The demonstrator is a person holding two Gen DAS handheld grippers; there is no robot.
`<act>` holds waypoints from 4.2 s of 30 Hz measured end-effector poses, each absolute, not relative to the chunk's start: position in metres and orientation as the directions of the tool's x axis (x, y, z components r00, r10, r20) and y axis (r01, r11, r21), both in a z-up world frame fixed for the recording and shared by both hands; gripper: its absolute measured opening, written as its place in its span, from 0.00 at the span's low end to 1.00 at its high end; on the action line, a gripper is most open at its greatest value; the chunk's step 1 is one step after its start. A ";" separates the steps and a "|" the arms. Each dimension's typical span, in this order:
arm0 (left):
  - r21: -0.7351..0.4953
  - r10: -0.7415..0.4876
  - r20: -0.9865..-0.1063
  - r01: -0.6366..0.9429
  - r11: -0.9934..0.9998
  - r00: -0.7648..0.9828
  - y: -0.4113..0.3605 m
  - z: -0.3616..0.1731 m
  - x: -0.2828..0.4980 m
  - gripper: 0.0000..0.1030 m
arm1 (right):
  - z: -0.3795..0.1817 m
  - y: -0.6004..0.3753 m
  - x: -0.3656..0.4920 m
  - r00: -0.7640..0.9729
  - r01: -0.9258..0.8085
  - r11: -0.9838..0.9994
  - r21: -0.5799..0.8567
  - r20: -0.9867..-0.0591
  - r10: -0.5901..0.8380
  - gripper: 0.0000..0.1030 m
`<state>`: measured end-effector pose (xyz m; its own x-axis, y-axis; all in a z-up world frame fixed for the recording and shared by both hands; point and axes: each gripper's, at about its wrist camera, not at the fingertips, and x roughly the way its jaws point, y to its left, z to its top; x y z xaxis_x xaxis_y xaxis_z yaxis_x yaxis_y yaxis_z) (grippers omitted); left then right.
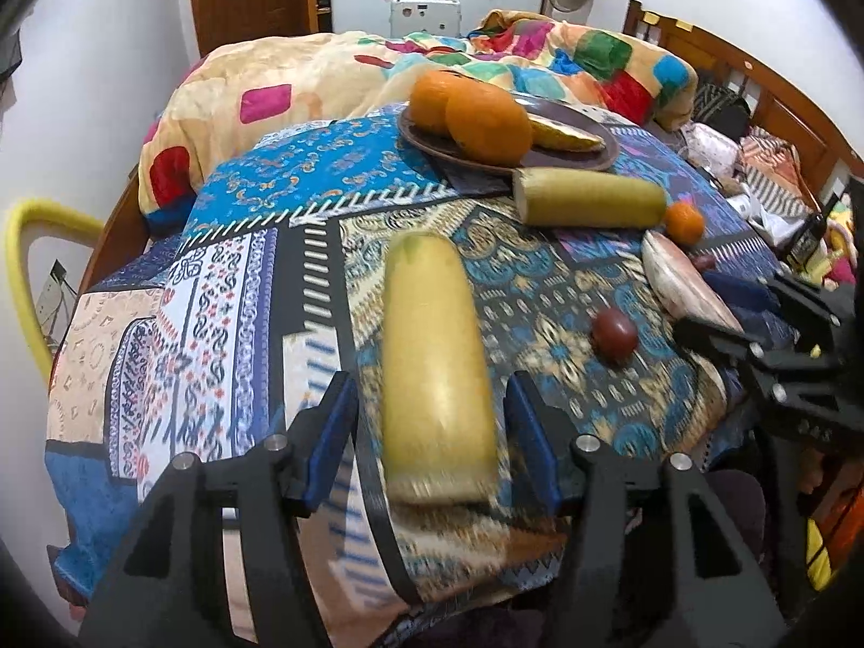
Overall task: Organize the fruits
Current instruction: 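Lift the yellow gourd with the left tool while the right tool lifts the pomelo flesh, then lower the gourd with the left tool while the right tool lowers the pomelo flesh onto the plate, then open both tools and withdraw them from the plate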
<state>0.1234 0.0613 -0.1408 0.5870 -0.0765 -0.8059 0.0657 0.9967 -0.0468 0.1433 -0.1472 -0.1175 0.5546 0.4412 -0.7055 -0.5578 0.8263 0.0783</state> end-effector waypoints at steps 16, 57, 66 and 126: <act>-0.058 -0.081 -0.810 0.058 0.997 0.581 0.061 -0.140 0.149 0.37 | -0.111 -0.139 0.139 0.559 -0.582 0.810 0.071 -0.689 0.462 0.40; -0.059 -0.128 -0.677 0.120 0.991 0.725 0.006 -0.058 0.225 0.37 | -0.059 -0.175 0.206 0.694 -0.513 0.858 0.021 -0.578 0.429 0.40; -0.036 -0.111 -0.689 0.119 0.992 0.717 0.004 -0.068 0.270 0.37 | -0.066 -0.163 0.251 0.672 -0.526 0.850 0.014 -0.607 0.425 0.40; -0.025 -0.101 -0.655 0.112 0.993 0.749 -0.005 -0.038 0.276 0.37 | -0.040 -0.156 0.247 0.649 -0.593 0.801 -0.084 -0.639 0.414 0.48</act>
<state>0.2757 -0.0049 -0.0384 0.7492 -0.1010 -0.6546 0.1123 0.9934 -0.0247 0.2469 -0.1558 -0.0404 0.6485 0.4138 -0.6389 -0.5934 0.8005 -0.0839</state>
